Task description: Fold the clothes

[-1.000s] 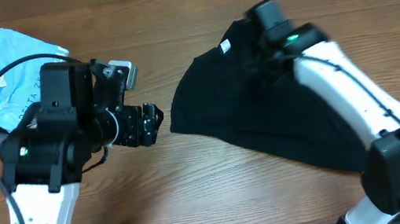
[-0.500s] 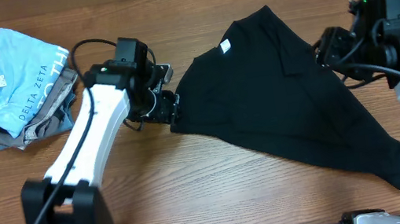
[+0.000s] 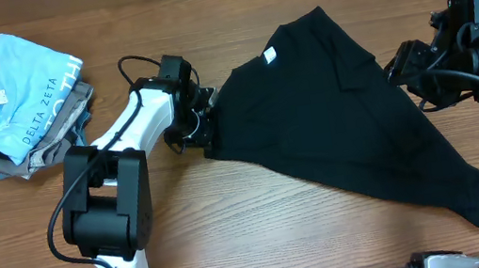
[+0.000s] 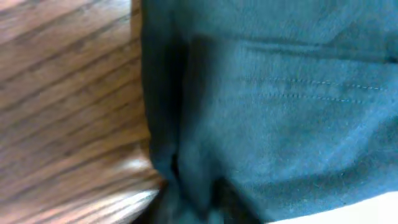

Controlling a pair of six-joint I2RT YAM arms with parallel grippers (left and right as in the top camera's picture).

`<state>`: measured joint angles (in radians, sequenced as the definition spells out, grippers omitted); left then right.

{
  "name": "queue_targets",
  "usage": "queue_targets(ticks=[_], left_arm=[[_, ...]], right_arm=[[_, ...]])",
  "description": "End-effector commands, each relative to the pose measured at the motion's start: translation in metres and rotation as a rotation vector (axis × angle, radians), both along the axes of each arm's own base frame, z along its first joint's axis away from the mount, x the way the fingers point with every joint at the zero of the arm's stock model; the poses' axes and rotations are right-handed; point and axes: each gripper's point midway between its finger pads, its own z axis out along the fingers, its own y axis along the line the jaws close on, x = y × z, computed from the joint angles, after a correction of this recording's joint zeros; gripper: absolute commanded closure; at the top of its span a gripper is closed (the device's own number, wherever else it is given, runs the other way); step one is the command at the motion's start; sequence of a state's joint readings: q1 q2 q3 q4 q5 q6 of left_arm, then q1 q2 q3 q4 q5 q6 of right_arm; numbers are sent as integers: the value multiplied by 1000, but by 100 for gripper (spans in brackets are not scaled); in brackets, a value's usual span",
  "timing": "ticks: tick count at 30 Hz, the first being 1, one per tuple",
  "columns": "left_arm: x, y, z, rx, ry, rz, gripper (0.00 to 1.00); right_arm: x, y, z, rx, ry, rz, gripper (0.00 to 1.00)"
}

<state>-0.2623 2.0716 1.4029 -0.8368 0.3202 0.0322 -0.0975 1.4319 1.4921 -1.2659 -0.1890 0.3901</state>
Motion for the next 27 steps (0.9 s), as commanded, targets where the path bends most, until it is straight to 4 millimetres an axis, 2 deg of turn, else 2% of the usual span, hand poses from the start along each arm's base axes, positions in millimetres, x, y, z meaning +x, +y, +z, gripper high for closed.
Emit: queue_targets(ticks=[1, 2, 3, 5, 7, 8, 11, 14, 19, 21, 22, 25, 27], left_arm=[[0, 18, -15, 109, 17, 36, 96], [1, 35, -17, 186, 19, 85, 96], [1, 66, -17, 322, 30, 177, 96], [-4, 102, -15, 429, 60, 262, 96], [-9, 127, -14, 457, 97, 314, 96], [-15, 154, -14, 463, 143, 399, 96], [-23, 182, -13, 434, 201, 511, 96], [-28, 200, -13, 389, 234, 568, 96], [-28, 223, -8, 359, 230, 658, 95], [-22, 223, -3, 310, 208, 675, 88], [-19, 219, 0, 271, 197, 668, 83], [-12, 205, 10, 182, 164, 620, 72], [-8, 196, 17, 152, 138, 574, 69]], right_arm=[[1, -10, -7, -46, 26, -25, 31], [1, -13, -10, -58, 39, -32, 30], [2, -16, -16, -72, 57, -38, 30], [6, -19, -27, -83, 94, -43, 32], [8, -19, -39, -82, 132, -41, 33], [9, -20, -53, -81, 183, -40, 32], [8, -19, -73, -74, 261, -20, 32], [2, -11, -88, -59, 322, 103, 32], [-26, -7, -107, -41, 484, 213, 34], [-33, -4, -111, -32, 516, 233, 34], [-32, 0, -113, -14, 508, 240, 34], [-15, 31, -116, 106, 396, 342, 34], [-1, 54, -121, 153, 316, 393, 42]])
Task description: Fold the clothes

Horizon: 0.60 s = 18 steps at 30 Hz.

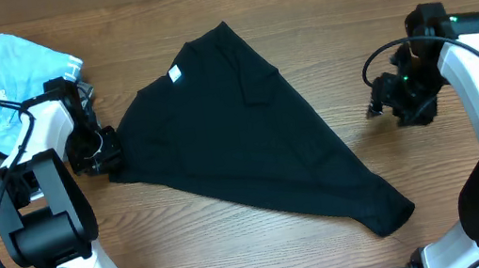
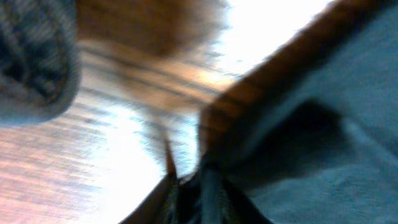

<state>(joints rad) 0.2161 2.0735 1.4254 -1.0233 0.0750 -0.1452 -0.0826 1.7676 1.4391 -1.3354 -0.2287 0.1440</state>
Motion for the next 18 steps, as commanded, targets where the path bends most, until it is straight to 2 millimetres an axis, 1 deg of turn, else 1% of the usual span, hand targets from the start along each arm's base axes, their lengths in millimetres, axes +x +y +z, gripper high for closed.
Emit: queue_targets(ticks=[1, 3, 5, 6, 8, 11, 13, 16, 18], left_arm=[[9, -26, 25, -89, -97, -95, 68], [13, -33, 38, -83, -133, -141, 68], [18, -43, 56, -72, -187, -195, 66], [20, -47, 67, -67, -216, -212, 65], [24, -57, 89, -56, -282, -249, 62], [25, -74, 121, -43, -373, -330, 59], [23, -85, 138, -39, -417, -368, 56], [19, -102, 153, -41, -457, -414, 55], [16, -113, 158, -49, -468, -441, 55]], right_arm=[[11, 53, -8, 170, -86, 129, 47], [12, 68, -22, 156, -87, 130, 57], [5, 79, -39, 123, -52, 109, 73], [1, 83, -48, 107, -35, 94, 78], [-9, 87, -65, 82, 1, 58, 84], [-29, 85, -92, 44, 52, -2, 88], [-42, 83, -107, 42, 82, -42, 89], [-58, 80, -129, 37, 103, -94, 89], [-60, 78, -140, 32, 87, -135, 89]])
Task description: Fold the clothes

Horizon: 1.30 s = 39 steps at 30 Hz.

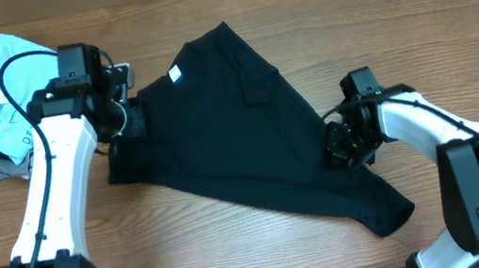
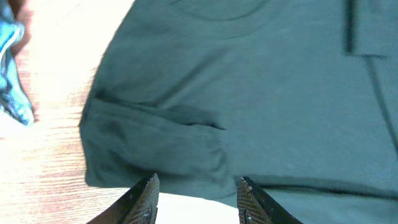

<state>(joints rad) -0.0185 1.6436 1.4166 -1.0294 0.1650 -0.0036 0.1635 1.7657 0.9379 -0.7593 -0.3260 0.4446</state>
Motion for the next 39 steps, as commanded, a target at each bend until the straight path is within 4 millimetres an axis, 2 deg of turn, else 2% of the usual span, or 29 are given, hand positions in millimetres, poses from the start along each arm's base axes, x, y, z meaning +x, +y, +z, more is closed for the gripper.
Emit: queue_targets(ticks=[1, 3, 6, 8, 10, 13, 15, 16, 17, 19, 22, 24, 26, 30, 32, 34, 36, 39], left_arm=[[-3, -20, 11, -10, -28, -78, 55], [-5, -28, 10, -12, -21, -100, 55], [-8, -39, 10, -11, -17, -131, 54], [-9, -44, 10, -11, -18, -146, 53], [-10, -47, 10, -11, -16, -152, 50], [-13, -46, 9, -11, -6, -152, 48], [-13, -46, 9, -11, -5, -152, 48], [-13, -46, 9, -10, -5, -152, 47], [-13, -47, 9, -10, -6, -152, 47], [-12, -46, 9, -10, -7, -152, 46], [-11, -47, 9, -10, -11, -152, 40], [-10, -47, 10, -11, -17, -152, 38], [-9, -47, 10, -11, -20, -152, 37], [-9, -47, 10, -11, -22, -153, 35], [-9, -47, 10, -11, -21, -153, 34], [-9, -47, 7, -11, -10, -152, 33], [-11, -47, 0, -10, 10, -152, 34], [-17, -51, -15, -36, 71, -148, 35]], right_arm=[[-16, -15, -34, -84, 47, -128, 89], [0, -28, -39, -150, -20, -197, 89], [51, -45, -32, -217, -230, -262, 90], [80, -55, -21, -230, -337, -302, 90], [113, -68, -2, -226, -443, -358, 90], [142, -86, 24, -226, -517, -356, 90], [154, -96, 45, -226, -535, -305, 87], [158, -99, 55, -223, -538, -270, 82], [162, -103, 69, -219, -538, -230, 70], [164, -107, 98, -193, -537, -160, 59], [151, -103, 140, -125, -496, -94, 51], [136, -99, 149, -111, -443, -69, 50], [119, -90, 142, -99, -367, -46, 49], [93, -59, 110, -91, -286, 86, 49], [83, -46, 90, -118, -262, 137, 49], [72, -36, 53, -194, -241, 180, 49], [65, -29, 30, -218, -238, 216, 49], [61, -33, 9, -294, -241, 220, 49]])
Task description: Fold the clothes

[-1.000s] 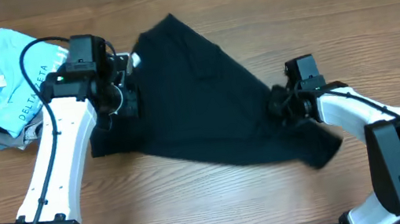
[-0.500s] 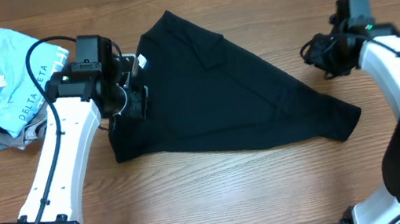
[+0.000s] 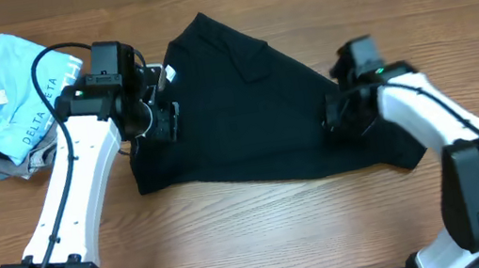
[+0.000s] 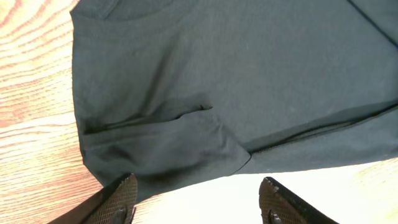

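Observation:
A black shirt (image 3: 246,114) lies spread across the middle of the wooden table, its straight lower edge running from left to right. My left gripper (image 3: 166,121) hangs over the shirt's left part, near the white neck label. In the left wrist view this gripper (image 4: 199,200) is open and holds nothing, with the black shirt (image 4: 236,74) and a small fold of cloth just beyond its fingertips (image 4: 121,193). My right gripper (image 3: 340,117) sits on the shirt's right part, and the dark cloth hides how its jaws stand.
A pile of folded clothes (image 3: 11,101), light blue on top with grey beneath, lies at the far left, close to my left arm. Bare wooden table (image 3: 265,239) runs along the front, below the shirt.
The shirt's long lower-right tail no longer trails toward the front; its lower edge now lies almost level. My right gripper has moved farther back on the cloth. My left gripper has shifted right and is open wider.
My left gripper was shut on the shirt's left corner, with the shirt lying toward the right. Then the shirt lay farther left, beside the pile. Then my left gripper was open above it and my right gripper was at its right edge. Now the tail is drawn up.

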Controlling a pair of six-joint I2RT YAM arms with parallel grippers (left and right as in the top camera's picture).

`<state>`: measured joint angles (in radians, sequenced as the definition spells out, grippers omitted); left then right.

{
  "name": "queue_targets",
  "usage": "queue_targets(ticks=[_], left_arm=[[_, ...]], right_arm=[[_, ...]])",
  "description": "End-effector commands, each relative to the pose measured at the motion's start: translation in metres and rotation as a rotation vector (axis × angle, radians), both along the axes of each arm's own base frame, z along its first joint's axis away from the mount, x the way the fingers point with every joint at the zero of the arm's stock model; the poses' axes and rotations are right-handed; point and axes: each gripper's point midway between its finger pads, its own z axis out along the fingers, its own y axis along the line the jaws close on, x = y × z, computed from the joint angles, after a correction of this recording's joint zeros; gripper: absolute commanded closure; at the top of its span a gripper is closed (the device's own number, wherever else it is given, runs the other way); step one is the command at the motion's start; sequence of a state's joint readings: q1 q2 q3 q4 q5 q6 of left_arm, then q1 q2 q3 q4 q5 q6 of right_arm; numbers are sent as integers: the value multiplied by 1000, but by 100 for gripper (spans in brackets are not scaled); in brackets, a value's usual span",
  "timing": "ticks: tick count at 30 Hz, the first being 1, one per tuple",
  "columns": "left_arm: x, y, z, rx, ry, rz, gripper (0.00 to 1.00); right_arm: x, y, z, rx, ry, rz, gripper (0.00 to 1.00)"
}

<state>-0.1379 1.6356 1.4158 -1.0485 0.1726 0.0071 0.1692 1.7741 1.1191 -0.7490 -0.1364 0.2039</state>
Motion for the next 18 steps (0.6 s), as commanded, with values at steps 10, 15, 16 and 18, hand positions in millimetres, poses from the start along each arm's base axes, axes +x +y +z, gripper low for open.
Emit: queue_targets(ticks=[10, 15, 16, 18], left_arm=[[-28, -13, -94, -59, 246, -25, 39], [-42, -11, -135, -45, 334, -23, 44], [-44, -10, -141, -39, 344, -23, 46], [-46, -9, -151, -33, 357, -22, 47]], right_arm=[[3, -29, -29, -214, -57, -53, 74], [3, -38, -27, -264, -56, -67, 96], [4, -41, -25, -281, -59, -71, 96], [15, -44, -8, -302, -83, -80, 96]])
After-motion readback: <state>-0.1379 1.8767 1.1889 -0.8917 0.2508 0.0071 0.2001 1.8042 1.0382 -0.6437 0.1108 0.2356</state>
